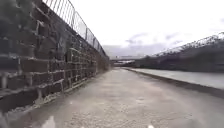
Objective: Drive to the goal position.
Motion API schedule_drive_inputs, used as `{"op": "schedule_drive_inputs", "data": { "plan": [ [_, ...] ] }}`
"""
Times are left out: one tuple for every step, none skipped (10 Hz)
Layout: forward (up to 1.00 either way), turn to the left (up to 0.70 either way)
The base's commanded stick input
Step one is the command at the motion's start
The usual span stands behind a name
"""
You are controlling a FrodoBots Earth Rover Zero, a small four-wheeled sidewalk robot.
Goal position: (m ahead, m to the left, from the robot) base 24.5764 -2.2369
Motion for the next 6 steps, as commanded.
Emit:
{"op": "schedule_drive_inputs", "data": {
  "plan": [
    [1.0,-0.27],
    [1.0,0.0],
    [1.0,0.0],
    [1.0,0.0],
    [1.0,0.0],
    [1.0,0.0]
  ]
}}
